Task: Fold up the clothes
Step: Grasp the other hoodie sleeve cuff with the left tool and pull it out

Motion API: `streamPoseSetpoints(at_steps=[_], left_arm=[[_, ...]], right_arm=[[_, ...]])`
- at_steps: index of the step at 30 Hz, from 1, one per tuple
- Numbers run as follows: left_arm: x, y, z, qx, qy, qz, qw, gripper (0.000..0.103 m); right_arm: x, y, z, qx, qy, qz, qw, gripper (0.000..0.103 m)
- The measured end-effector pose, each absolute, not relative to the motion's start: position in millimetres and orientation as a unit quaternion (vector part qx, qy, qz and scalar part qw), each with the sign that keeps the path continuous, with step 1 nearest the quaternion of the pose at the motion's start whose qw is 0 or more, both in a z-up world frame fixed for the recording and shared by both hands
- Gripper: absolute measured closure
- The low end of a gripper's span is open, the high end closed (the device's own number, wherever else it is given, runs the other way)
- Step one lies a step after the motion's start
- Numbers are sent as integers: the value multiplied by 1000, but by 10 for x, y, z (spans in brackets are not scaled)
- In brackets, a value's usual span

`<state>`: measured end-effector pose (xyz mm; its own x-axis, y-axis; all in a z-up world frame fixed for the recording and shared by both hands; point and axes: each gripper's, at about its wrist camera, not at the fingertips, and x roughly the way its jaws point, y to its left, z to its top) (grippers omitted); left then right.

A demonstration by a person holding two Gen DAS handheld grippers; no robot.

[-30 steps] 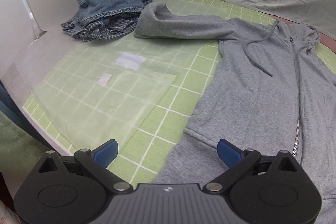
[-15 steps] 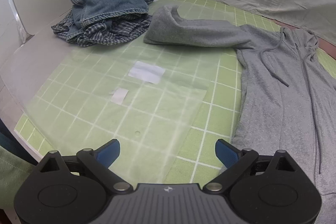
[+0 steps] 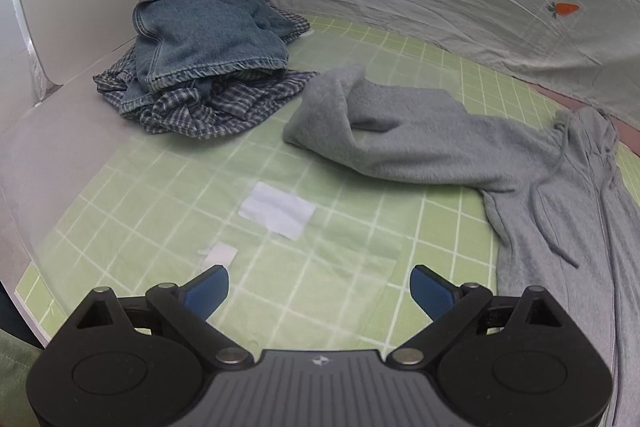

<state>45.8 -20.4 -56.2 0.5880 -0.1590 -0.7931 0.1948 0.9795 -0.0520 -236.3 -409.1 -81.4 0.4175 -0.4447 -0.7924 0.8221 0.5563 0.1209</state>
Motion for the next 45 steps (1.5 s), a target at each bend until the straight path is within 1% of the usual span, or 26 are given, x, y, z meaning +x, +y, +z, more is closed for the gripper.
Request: streamPoseSetpoints(at_steps=[1,2,3,12,14,17,18,20,21,22,23,24,25,26,27,30,33,34,36,37,40,42,45], left_arm=[[530,-201,-548,17,441,-94,892,7],[601,-202,-536,14,439,-90,894,7],[666,-211,-526,13,437,-89,895,7],[1384,-266,-526,-5,417,-66,907,7],[1599,-264,-549,-21,422,-57,905,7],[1849,-373,-563,-11,429,-65,901,7],[1930,-413,-568,-6,431,-69,900,9],[2011,-515,-592,11,425,-84,901,17],[1988,-571,-603,19,422,-89,902,29],[1974,-614,-616,22,418,-90,904,48],[1962,-655,-628,26,416,-92,904,57],[1920,-706,-634,32,414,-103,904,81],[1870,-758,-639,38,411,-116,903,94],[1820,-811,-644,44,408,-130,902,94],[1769,-863,-648,51,406,-143,901,98],[1541,-1069,-709,62,418,-196,885,99],[1266,-1304,-866,96,451,-267,846,98],[1209,-1343,-901,108,455,-278,839,94],[1117,-1394,-956,132,458,-293,829,91],[1125,-1383,-949,129,462,-296,826,87],[1237,-1217,-886,62,477,-291,827,75],[1285,-1071,-727,18,457,-278,845,73],[1349,-876,-481,-39,419,-257,870,64]], right_arm=[[-2319,-4096,-799,254,367,-391,805,39],[-2270,-4100,-792,251,368,-385,808,31],[-2224,-4103,-789,247,368,-382,811,28],[-1707,-4358,-1011,277,356,-412,792,27],[-1572,-4431,-1050,277,360,-414,789,27],[-1458,-4496,-1070,268,371,-424,782,27],[-1445,-4505,-1076,268,374,-425,780,27],[-1419,-4509,-1091,265,380,-425,778,27],[-1405,-4489,-1106,257,384,-423,779,27],[-1396,-4466,-1119,250,386,-424,781,27],[-1396,-4444,-1128,246,386,-426,780,27],[-1397,-4429,-1132,244,385,-429,780,26],[-1398,-4419,-1134,242,385,-432,779,26],[-1395,-4414,-1136,240,386,-432,779,26],[-1387,-4415,-1139,238,389,-431,779,26],[-1369,-4416,-1147,231,396,-427,780,26],[-1356,-4391,-1154,223,401,-424,781,26],[-1354,-4385,-1153,222,401,-423,782,26],[-1351,-4371,-1152,222,403,-420,783,25],[-1351,-4365,-1154,220,403,-418,783,25],[-1352,-4343,-1161,216,405,-415,785,23],[-1352,-4328,-1166,217,405,-415,785,20],[-1343,-4308,-1179,215,406,-415,785,17]])
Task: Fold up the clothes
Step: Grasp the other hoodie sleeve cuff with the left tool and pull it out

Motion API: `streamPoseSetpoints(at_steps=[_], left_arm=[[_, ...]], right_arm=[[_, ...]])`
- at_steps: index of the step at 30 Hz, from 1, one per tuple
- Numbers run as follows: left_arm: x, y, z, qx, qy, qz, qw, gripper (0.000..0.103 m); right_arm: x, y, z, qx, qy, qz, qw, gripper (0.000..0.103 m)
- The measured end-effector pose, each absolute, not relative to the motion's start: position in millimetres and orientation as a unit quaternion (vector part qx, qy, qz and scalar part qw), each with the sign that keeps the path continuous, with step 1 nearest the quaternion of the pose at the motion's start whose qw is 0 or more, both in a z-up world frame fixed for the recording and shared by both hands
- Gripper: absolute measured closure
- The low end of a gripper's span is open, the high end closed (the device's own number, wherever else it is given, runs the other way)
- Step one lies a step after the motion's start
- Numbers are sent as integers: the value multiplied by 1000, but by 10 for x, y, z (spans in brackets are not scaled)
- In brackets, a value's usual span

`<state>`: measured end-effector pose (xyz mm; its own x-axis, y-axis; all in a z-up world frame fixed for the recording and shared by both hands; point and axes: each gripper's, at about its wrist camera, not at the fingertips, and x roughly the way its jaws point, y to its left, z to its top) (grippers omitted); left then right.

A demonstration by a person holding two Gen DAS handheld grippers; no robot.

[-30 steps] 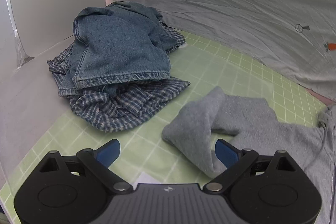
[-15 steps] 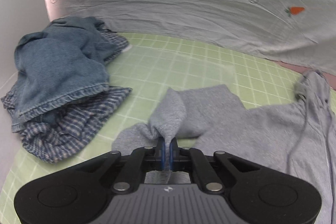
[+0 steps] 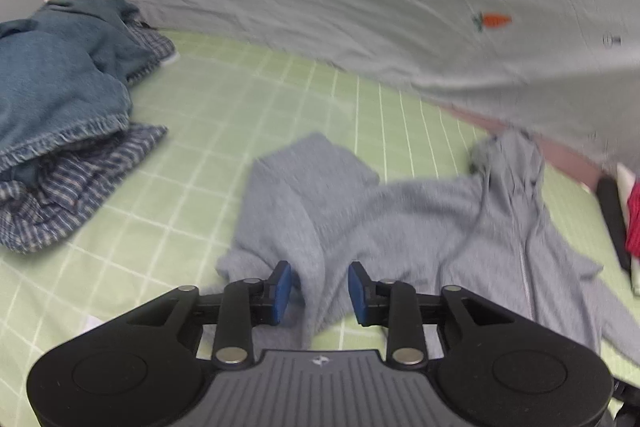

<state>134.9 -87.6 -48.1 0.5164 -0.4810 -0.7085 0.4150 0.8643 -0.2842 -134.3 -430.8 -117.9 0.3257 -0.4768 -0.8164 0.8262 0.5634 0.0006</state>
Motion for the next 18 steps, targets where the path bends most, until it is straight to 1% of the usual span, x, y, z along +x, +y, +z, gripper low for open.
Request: streamPoseSetpoints(at_steps=[4,6,9,12,15,17,18], left_arm=[[1511,-720,-420,-66,390,-204,895,62],[1662,-732,-548,-52,406,-175,895,62],[1842,-780,-734,-41,440,-178,879,62],[1887,-871,-863,-36,459,-205,864,62],[1872,-966,-949,-15,466,-222,856,57],[1856,-1015,-994,-1,468,-228,854,57],[1848,-1040,-1016,6,469,-232,852,59]], right_arm=[[-1320,-4293,-1193,212,411,-413,785,13],[-1303,-4292,-1202,211,414,-410,785,9],[-1280,-4285,-1218,208,419,-406,785,4],[-1263,-4273,-1232,206,423,-405,784,1],[-1256,-4264,-1239,206,423,-406,783,0],[-1259,-4257,-1242,208,422,-409,782,0],[-1260,-4253,-1243,209,421,-410,782,0]])
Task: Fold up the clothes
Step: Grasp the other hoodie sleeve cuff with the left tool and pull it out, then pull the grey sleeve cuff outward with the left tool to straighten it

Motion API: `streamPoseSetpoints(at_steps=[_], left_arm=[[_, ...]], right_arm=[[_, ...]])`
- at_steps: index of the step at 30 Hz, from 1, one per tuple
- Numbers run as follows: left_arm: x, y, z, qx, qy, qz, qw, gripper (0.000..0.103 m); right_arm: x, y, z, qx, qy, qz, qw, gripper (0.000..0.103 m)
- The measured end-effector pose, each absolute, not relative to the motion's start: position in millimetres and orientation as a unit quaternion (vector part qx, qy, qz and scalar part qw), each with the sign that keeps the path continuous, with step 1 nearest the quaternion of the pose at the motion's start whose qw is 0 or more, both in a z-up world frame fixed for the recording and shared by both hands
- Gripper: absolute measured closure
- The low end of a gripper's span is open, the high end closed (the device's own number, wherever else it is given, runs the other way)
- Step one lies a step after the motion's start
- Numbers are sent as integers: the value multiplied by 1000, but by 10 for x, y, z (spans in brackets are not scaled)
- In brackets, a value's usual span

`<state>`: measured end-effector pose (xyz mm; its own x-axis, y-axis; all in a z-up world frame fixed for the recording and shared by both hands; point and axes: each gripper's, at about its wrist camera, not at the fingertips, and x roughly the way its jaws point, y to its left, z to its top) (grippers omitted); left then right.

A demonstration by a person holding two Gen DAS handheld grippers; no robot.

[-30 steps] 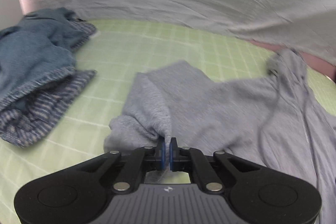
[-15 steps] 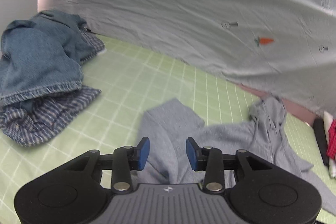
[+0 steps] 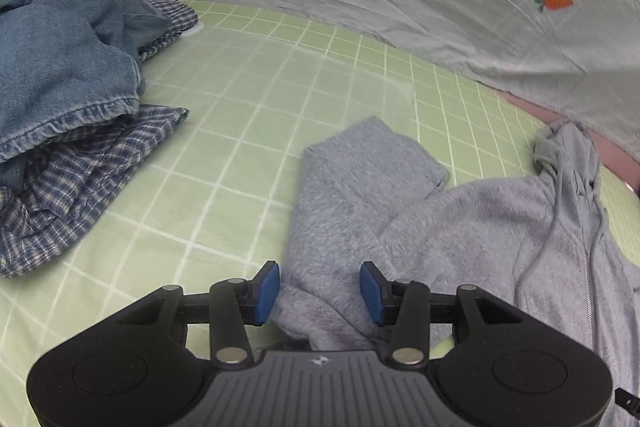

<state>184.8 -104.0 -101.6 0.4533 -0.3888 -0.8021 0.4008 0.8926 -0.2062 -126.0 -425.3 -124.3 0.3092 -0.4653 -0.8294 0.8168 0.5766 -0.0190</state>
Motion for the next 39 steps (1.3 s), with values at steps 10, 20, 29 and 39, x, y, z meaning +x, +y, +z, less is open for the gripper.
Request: streamPoseSetpoints(at_steps=[10,20,29,39], left_arm=[[1672,-709,-628,-7,382,-227,896,97],[1473,-191,-233,60,312,-91,944,97],[1165,-935,-721,101,394,-259,876,95],[1304,-617,-496,42,366,-224,902,76]], right_arm=[[-1274,-4237,-1253,214,417,-414,780,0],[-1277,-4217,-1258,212,415,-413,782,0],[-1278,-4216,-1260,212,415,-414,782,0],[-1283,-4196,-1269,211,412,-416,782,0]])
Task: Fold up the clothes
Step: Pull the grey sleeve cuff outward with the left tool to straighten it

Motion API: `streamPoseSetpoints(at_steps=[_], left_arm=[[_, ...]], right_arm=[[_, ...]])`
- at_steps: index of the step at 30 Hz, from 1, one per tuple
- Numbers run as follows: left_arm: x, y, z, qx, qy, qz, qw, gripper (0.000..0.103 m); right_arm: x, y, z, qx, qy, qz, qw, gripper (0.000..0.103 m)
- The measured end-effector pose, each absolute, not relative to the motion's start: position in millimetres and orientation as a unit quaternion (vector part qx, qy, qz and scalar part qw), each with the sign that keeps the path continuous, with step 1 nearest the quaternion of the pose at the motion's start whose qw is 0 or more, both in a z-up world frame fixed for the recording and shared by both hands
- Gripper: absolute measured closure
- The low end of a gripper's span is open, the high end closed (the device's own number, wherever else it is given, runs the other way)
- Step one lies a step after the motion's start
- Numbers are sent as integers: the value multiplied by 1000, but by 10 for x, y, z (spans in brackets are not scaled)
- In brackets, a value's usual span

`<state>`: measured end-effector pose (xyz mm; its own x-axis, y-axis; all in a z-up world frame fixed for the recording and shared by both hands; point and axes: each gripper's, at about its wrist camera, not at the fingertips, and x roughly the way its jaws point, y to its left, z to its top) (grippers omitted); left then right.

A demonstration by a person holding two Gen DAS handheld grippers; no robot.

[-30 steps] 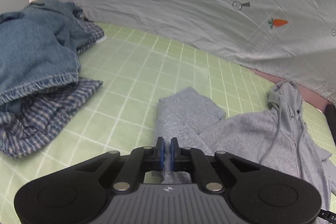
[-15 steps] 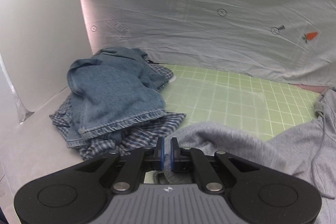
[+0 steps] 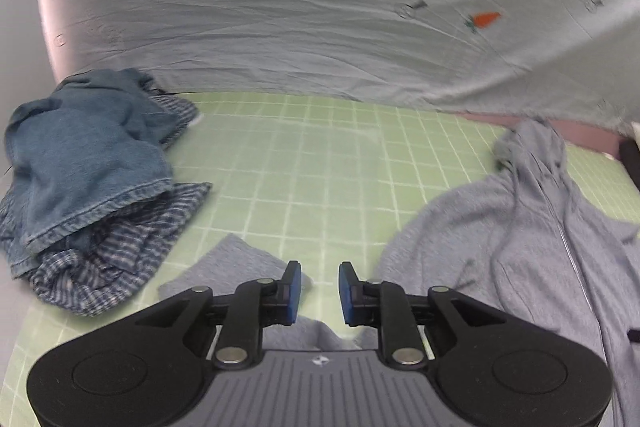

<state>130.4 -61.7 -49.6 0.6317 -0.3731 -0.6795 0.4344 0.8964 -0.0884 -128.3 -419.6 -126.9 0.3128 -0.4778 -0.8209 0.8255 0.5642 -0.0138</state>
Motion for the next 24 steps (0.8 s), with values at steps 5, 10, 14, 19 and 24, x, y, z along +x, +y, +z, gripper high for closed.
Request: streamPoseSetpoints(at_steps=[5,10,14,19,24], left_arm=[[1564,-140,-538,-31,394,-121,911,64],[1753,78,-851,-82,470,-119,871,47],[1784,177,-1010,-142,500,-125,845,47],[1754,80,-1055,-147,500,-141,842,57],[1674,82,-930,-115,474,-123,864,89]], right_arm=[[-1281,-4200,-1268,211,414,-416,782,0],[-1276,-4204,-1268,212,414,-417,781,0],[-1272,-4201,-1273,212,414,-417,781,0],[-1275,-4193,-1277,212,412,-418,781,0],[-1278,-4192,-1277,211,411,-418,782,0]])
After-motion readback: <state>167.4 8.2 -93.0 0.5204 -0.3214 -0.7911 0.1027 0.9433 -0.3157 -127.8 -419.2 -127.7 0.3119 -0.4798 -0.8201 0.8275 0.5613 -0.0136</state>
